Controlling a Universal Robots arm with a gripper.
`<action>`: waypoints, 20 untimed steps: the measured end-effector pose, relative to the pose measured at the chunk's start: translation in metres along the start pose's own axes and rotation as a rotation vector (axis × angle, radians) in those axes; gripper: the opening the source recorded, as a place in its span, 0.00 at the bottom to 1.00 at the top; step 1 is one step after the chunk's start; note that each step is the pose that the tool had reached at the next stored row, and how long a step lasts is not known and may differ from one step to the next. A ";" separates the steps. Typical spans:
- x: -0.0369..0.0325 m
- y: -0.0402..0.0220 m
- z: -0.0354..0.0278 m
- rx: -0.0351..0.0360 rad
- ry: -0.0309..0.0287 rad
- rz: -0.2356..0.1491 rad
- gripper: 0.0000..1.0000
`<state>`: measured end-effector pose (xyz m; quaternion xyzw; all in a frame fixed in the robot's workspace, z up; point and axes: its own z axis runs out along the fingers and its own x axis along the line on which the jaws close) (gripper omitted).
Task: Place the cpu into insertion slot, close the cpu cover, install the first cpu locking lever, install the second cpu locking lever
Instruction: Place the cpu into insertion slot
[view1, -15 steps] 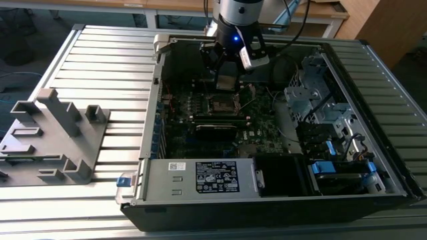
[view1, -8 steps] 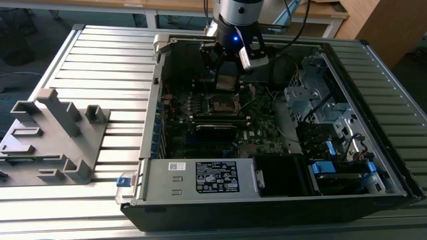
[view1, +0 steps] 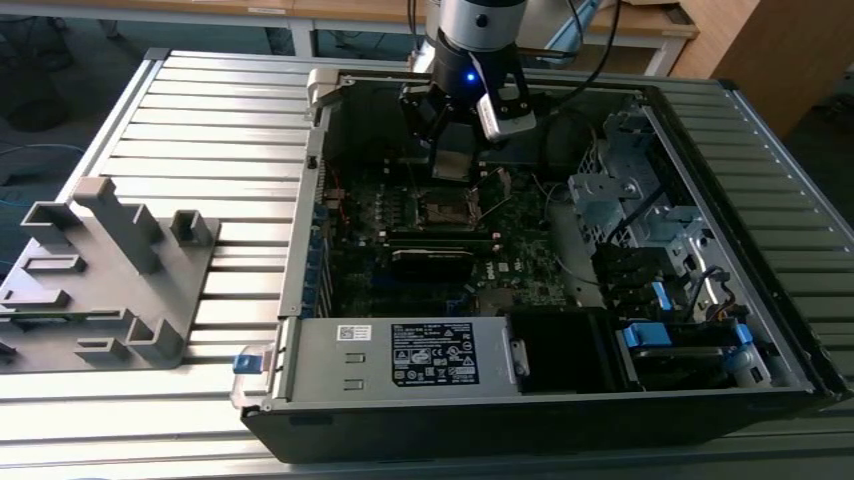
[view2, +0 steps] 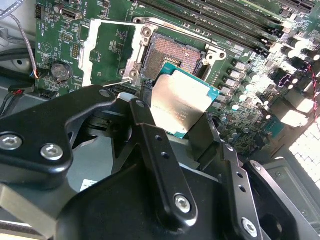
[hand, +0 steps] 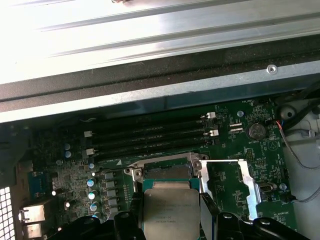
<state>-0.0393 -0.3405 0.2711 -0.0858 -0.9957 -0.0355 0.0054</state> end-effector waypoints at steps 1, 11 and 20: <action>0.0000 0.0000 0.0000 0.0000 0.0000 0.000 0.54; 0.0000 0.0000 0.0003 -0.0001 -0.0001 0.000 0.54; -0.0001 -0.0005 0.0074 0.0013 -0.0005 0.005 0.54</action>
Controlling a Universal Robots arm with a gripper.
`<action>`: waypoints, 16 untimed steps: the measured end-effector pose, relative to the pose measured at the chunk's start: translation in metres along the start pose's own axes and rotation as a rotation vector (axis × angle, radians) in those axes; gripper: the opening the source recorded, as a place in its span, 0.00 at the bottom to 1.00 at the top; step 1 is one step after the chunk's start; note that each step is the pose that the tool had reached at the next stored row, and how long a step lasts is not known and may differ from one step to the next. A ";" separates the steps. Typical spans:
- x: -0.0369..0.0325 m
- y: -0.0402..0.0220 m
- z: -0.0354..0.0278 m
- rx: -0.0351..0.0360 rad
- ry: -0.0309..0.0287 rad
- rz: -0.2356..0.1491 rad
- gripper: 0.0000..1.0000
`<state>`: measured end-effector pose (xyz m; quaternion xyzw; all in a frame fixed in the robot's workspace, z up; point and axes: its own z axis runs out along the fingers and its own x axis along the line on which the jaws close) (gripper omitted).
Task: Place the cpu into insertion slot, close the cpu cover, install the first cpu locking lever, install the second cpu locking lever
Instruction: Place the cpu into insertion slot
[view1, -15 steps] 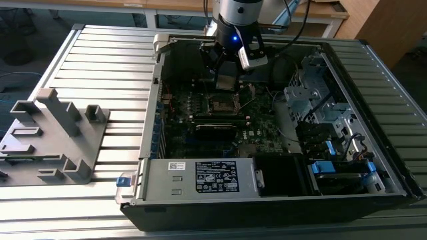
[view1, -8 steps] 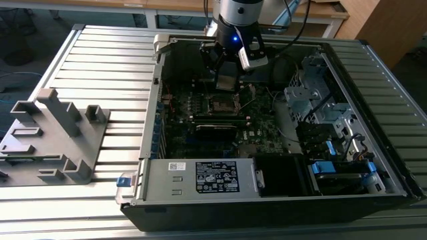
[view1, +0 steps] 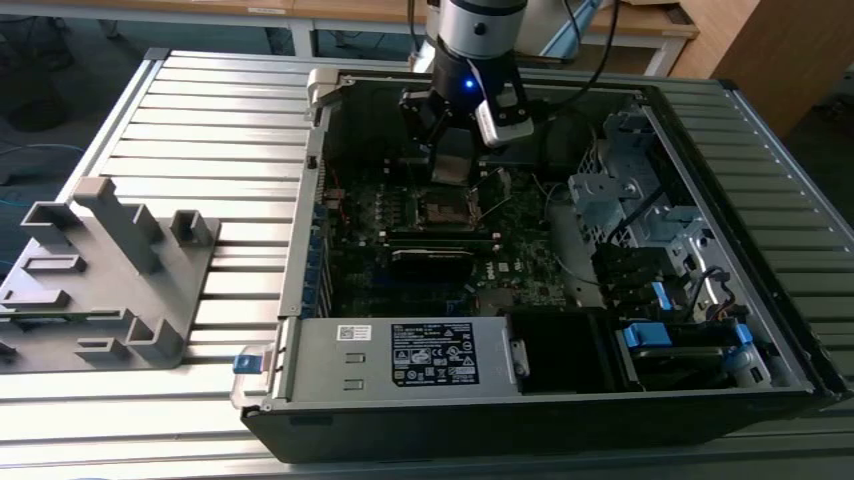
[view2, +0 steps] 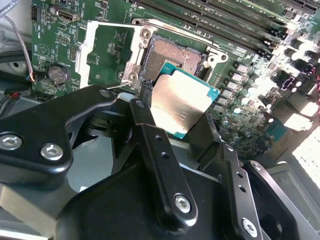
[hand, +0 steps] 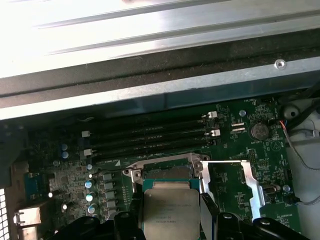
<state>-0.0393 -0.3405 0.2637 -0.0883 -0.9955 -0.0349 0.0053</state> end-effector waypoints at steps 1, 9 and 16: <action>0.0000 0.0000 0.0003 -0.0001 -0.0009 0.012 0.54; -0.0001 -0.0003 0.0042 -0.0024 -0.0108 0.156 0.54; -0.0001 -0.0005 0.0079 -0.0045 -0.0195 0.284 0.54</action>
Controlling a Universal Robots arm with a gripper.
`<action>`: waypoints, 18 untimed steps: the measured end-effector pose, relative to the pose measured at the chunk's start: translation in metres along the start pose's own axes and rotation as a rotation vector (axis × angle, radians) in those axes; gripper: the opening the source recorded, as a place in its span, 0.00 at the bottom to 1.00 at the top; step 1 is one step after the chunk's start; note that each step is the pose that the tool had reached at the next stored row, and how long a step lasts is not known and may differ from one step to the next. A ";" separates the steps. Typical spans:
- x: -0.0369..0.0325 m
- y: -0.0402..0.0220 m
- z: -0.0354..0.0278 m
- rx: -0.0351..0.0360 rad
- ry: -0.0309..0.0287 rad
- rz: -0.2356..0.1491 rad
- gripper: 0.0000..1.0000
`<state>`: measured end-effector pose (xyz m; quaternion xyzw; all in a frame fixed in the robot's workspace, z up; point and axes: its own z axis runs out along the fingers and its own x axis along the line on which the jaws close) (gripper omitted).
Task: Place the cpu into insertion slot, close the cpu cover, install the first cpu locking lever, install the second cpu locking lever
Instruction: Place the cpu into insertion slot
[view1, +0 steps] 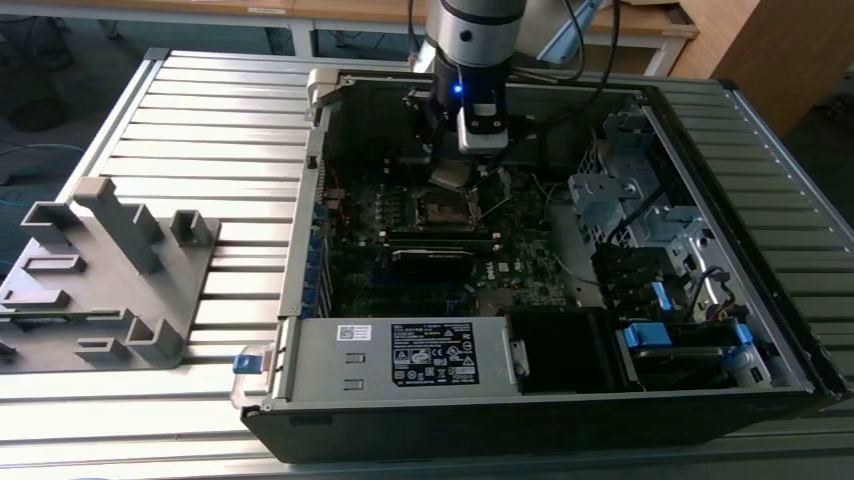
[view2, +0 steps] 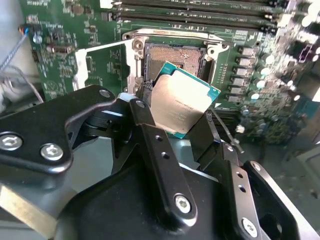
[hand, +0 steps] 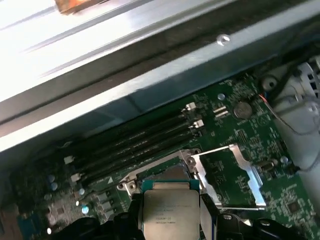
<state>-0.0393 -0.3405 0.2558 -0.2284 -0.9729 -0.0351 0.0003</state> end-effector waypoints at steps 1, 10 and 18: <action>0.0000 0.0000 0.0006 -0.0004 -0.0012 0.018 0.54; -0.0001 -0.0002 0.0029 -0.0019 -0.0084 0.122 0.54; 0.0000 -0.0002 0.0029 -0.0021 -0.0088 0.128 0.54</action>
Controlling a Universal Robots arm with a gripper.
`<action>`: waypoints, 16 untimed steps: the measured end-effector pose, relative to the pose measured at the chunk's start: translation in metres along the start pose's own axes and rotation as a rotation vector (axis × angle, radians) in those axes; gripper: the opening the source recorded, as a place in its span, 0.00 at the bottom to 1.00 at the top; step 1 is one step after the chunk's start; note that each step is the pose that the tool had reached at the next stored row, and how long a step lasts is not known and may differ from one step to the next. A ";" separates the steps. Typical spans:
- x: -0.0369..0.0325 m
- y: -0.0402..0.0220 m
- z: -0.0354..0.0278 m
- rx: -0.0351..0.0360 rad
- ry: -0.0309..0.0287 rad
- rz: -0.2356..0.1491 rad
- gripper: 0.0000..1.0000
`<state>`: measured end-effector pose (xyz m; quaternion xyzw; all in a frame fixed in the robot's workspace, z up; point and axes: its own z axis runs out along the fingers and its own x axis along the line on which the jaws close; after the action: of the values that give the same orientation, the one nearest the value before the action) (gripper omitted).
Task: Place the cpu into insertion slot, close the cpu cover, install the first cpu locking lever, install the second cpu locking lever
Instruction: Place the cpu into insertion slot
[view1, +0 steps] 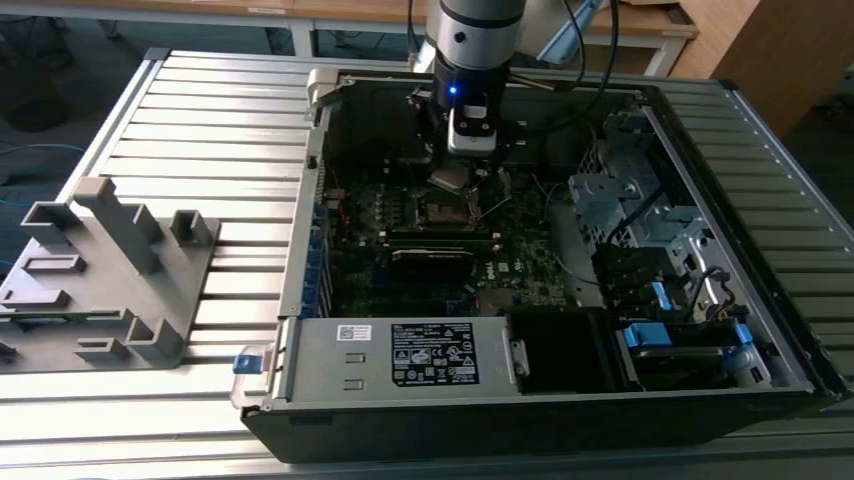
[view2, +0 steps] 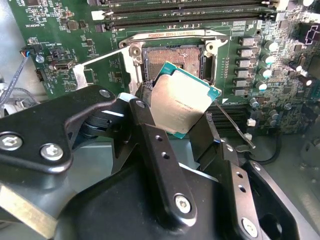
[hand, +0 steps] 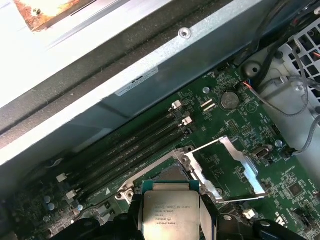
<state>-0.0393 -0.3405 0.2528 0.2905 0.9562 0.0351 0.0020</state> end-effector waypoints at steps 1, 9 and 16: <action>0.0000 0.0000 0.0000 0.0000 -0.0001 0.001 0.54; 0.0000 0.0000 0.0000 -0.0001 -0.0006 0.008 0.54; 0.0000 0.0000 0.0000 -0.0001 -0.0006 0.008 0.54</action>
<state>-0.0393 -0.3405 0.2529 0.2944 0.9550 0.0351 0.0021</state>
